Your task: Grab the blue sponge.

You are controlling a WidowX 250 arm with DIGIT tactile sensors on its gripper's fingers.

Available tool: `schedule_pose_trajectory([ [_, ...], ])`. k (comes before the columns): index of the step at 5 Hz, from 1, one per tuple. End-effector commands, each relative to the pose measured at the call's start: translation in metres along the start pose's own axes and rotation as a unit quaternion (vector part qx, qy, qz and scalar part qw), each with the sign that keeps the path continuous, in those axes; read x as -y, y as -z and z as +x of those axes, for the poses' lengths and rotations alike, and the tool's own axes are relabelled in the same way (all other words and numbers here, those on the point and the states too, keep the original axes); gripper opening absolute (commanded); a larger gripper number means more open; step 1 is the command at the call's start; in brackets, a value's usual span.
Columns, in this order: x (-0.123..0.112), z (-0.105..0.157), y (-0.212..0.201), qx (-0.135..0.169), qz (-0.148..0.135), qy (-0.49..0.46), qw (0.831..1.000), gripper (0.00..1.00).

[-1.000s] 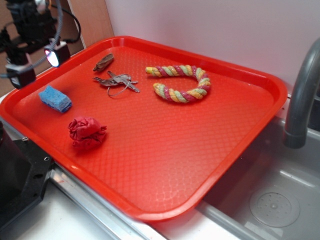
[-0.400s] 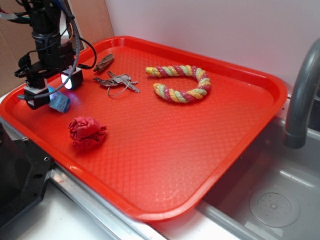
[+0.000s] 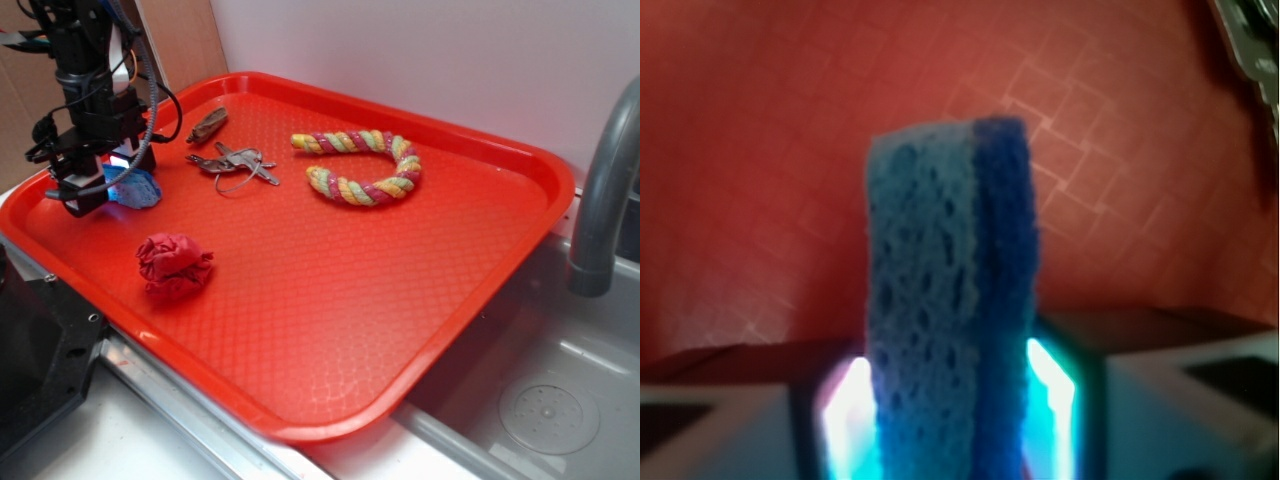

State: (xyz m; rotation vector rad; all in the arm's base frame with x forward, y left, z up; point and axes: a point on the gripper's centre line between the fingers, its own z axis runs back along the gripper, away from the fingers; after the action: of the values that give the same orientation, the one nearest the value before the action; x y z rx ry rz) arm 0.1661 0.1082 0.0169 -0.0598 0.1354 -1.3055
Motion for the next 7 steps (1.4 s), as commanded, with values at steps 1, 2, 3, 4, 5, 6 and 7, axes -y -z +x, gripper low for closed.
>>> schedule_pose_trajectory([
  [1, -0.006, 0.012, -0.016, 0.001, 0.004, -0.022, 1.000, 0.00],
  [2, -0.010, 0.038, -0.048, -0.023, -0.019, -0.124, 0.992, 0.00],
  [3, -0.006, 0.055, -0.089, 0.044, 0.005, -0.204, 0.978, 0.00],
  [4, -0.009, 0.066, -0.117, 0.081, 0.007, -0.304, 0.949, 0.00],
  [5, -0.012, 0.074, -0.138, 0.068, 0.012, -0.388, 0.919, 0.00],
  [6, -0.012, 0.082, -0.155, 0.052, 0.023, -0.467, 0.883, 0.00],
  [7, -0.014, 0.090, -0.164, 0.058, 0.040, -0.511, 0.856, 0.00],
])
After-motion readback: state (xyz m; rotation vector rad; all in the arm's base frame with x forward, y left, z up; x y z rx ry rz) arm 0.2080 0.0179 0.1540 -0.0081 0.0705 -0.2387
